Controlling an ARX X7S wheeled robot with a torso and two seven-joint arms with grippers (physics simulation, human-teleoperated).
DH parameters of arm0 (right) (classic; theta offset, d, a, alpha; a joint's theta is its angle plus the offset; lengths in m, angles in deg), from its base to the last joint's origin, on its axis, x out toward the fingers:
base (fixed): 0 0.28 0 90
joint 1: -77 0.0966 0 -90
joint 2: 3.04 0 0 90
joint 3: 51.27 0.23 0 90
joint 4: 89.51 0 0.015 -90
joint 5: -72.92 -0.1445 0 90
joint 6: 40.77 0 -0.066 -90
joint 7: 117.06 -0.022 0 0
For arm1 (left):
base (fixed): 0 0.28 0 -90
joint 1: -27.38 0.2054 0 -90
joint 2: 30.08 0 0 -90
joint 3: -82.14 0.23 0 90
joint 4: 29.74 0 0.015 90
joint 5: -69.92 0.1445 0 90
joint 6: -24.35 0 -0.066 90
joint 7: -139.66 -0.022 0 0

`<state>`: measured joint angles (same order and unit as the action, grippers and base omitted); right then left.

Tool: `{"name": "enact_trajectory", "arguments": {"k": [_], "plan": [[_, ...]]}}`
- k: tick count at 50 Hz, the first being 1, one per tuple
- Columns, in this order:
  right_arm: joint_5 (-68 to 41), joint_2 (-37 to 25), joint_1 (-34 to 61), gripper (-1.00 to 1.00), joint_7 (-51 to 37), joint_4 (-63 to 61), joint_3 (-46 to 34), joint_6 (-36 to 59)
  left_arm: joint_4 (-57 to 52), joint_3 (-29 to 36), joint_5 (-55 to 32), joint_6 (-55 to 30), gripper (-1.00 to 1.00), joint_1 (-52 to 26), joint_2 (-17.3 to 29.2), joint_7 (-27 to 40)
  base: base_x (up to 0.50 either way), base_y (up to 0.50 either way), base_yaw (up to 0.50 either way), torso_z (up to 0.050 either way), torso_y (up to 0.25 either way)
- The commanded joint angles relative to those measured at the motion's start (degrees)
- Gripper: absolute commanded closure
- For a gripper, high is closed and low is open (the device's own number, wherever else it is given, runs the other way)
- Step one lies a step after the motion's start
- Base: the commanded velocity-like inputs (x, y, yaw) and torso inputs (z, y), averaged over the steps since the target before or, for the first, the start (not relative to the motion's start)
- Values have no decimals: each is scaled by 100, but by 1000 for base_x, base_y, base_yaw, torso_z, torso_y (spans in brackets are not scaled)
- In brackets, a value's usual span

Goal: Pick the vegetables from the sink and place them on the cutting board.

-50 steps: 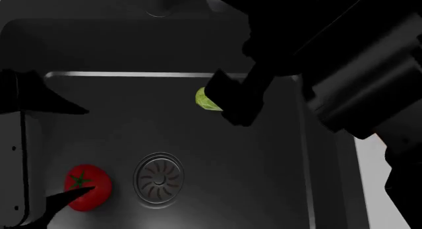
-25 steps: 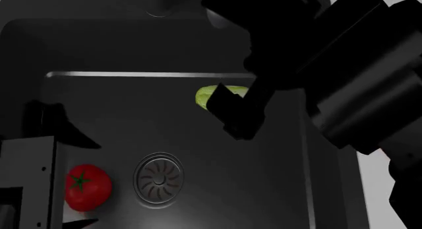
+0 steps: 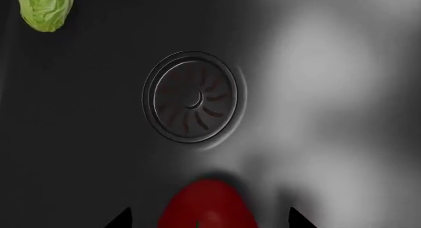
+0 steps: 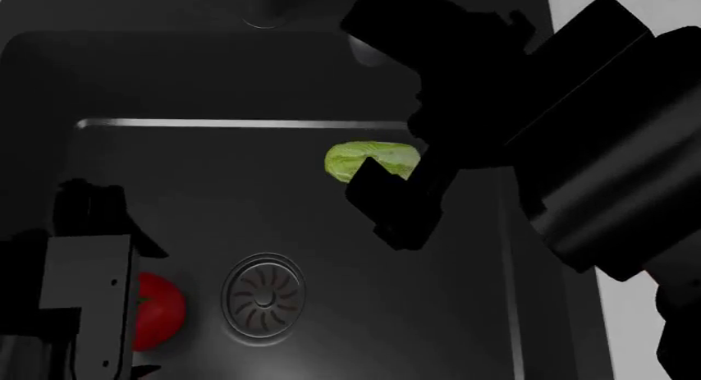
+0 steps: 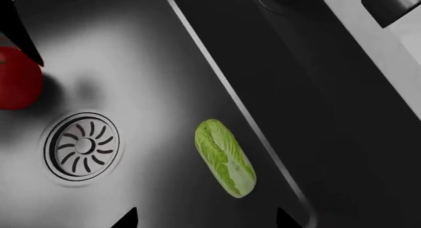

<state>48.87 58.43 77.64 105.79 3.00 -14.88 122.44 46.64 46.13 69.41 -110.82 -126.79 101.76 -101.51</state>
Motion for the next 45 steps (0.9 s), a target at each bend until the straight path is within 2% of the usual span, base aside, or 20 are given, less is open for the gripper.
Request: {"name": "enact_trajectory", "arguments": {"k": [1,21,27,28,32,35,40,45], "plan": [[158,44,-130,-100,75,-154,168,12,367,225,464,33,-100,-158,-294,-116,20,0,0,0,0],[82,-3,-182,-100,23,-316,199,87,691,781,810,284,-100,-151,-383,-142,20,0,0,0,0],[61,-35,-224,-100,-11,-378,222,105,958,938,1001,433,-100,-124,-461,34,20,0,0,0,0],[61,-38,-231,-100,-18,-383,223,103,1075,978,1080,502,100,-112,-499,140,21,0,-3,0,0],[43,-50,-227,-100,-24,-435,226,130,1277,1072,1262,834,100,-88,-530,410,21,0,-1,0,-5],[40,-46,-224,-100,-36,-431,235,128,1388,1238,1462,598,100,-152,-586,373,21,0,-3,0,-11],[30,-51,-223,-100,-41,-447,236,135,1258,1112,1352,745,100,-62,-525,491,21,0,-3,0,-10],[18,-43,-165,-100,-28,-447,231,154,1512,686,1256,1530,100,-88,-613,1227,21,0,-4,0,-11]]}}
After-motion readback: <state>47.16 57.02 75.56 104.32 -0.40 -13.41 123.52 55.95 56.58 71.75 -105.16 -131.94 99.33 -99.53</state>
